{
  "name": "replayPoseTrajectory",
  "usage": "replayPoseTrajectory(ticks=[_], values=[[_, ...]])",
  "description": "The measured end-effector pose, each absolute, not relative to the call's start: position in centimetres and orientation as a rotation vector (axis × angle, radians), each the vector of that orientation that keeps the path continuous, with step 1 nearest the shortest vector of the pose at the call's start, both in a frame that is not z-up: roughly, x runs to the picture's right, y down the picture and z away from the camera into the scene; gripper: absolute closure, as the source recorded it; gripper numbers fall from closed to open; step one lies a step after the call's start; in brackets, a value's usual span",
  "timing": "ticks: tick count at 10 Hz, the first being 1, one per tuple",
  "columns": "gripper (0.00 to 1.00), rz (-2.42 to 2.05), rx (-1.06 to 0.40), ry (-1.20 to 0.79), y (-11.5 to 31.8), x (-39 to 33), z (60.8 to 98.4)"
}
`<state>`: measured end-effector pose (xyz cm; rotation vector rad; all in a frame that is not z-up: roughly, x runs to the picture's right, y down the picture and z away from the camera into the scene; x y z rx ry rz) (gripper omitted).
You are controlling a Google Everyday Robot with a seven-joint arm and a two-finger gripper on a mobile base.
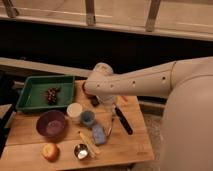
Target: Place brush in plastic cup
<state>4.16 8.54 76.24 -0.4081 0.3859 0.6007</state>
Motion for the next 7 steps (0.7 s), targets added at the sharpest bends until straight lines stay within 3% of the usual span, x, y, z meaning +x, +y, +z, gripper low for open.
replayPoseTrajectory(ticks=[7], values=[[0.92,0.275,-0.431,0.34,9.5,-1.2,77.5]])
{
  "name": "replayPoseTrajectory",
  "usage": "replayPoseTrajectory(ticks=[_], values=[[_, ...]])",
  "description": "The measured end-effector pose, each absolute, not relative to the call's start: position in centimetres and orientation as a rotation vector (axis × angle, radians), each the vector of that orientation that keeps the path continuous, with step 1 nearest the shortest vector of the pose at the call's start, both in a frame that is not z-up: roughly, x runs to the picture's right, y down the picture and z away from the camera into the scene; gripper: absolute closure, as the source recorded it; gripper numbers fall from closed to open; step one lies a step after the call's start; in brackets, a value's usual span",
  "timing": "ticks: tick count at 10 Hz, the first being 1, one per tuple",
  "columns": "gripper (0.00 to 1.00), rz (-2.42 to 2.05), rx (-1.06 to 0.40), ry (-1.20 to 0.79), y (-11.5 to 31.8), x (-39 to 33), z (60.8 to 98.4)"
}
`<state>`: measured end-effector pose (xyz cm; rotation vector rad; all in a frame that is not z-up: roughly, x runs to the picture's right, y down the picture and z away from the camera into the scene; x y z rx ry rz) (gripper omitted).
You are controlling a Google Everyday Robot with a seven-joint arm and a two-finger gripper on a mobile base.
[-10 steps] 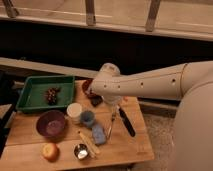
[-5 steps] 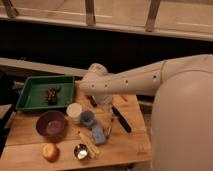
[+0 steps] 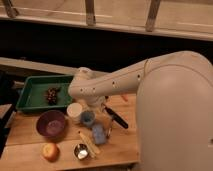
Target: Place brush in plastic cup
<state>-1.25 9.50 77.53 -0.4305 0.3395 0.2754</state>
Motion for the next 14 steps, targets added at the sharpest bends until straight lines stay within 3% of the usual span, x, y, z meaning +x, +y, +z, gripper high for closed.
replayPoseTrajectory(ticks=[12,14], values=[[0.92,0.055,-0.507,0.254,13.2,-4.4,78.4],[0.82,0.054,-0.523,0.248,13.2,-4.8,78.6]])
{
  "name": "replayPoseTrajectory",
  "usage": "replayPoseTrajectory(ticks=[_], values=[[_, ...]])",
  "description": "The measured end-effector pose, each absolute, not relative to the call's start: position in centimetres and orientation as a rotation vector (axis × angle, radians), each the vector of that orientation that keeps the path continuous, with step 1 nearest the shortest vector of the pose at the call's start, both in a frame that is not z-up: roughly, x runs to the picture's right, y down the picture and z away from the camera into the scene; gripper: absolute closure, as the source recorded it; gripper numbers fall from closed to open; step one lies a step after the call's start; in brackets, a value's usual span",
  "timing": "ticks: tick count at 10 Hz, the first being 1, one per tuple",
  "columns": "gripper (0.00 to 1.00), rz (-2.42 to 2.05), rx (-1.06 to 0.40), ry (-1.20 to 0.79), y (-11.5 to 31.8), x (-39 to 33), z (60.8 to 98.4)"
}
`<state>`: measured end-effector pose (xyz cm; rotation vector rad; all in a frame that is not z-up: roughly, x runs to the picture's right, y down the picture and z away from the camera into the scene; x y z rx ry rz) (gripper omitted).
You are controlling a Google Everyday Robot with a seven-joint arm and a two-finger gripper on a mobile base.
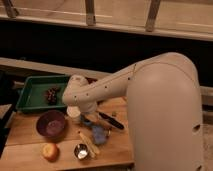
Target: Place brush in plastic cup
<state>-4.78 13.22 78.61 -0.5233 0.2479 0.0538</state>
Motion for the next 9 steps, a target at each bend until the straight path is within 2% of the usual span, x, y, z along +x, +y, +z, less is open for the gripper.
replayPoseTrajectory(ticks=[4,5,6,9], values=[[0.42,0.056,-0.542,0.243,12.96,-4.82,78.87],[0.35,0.049,-0.543,0.24,12.92,-5.09,78.89],[0.3,0.047,-0.549,0.235,12.87,-5.27,78.92],[0.29,0.054,-0.561,0.223,12.57,-5.18,79.15]])
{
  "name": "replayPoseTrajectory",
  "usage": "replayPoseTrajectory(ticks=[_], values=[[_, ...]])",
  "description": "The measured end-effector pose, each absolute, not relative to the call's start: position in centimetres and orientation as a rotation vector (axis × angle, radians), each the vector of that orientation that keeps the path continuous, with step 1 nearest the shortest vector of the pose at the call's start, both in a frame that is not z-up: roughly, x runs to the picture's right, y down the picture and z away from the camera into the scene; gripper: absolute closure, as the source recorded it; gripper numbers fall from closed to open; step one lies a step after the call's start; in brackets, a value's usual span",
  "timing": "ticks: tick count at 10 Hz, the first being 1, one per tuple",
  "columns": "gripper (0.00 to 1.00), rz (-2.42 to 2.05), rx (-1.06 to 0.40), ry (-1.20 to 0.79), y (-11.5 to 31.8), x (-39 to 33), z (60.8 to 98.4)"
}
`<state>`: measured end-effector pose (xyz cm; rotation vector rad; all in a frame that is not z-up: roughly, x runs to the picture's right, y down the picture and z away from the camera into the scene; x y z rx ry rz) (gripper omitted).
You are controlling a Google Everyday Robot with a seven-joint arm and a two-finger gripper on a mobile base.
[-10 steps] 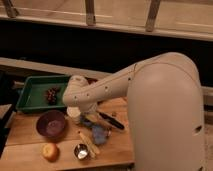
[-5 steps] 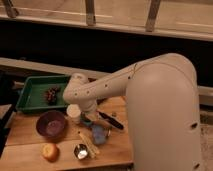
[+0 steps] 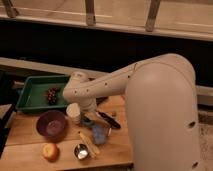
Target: Place brush in plastic cup
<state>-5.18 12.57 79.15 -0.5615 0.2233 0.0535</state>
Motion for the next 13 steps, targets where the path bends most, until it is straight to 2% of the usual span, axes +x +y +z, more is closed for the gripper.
replayPoseTrajectory(ticks=[6,9,11,13], values=[[0.29,0.101,-0.524,0.192,10.5,-4.9,77.9],[0.29,0.243,-0.459,0.19,5.9,-3.1,75.9],[0.29,0.489,-0.416,0.193,2.2,-0.5,76.3],[0.29,0.646,-0.398,0.202,0.5,1.5,76.6]])
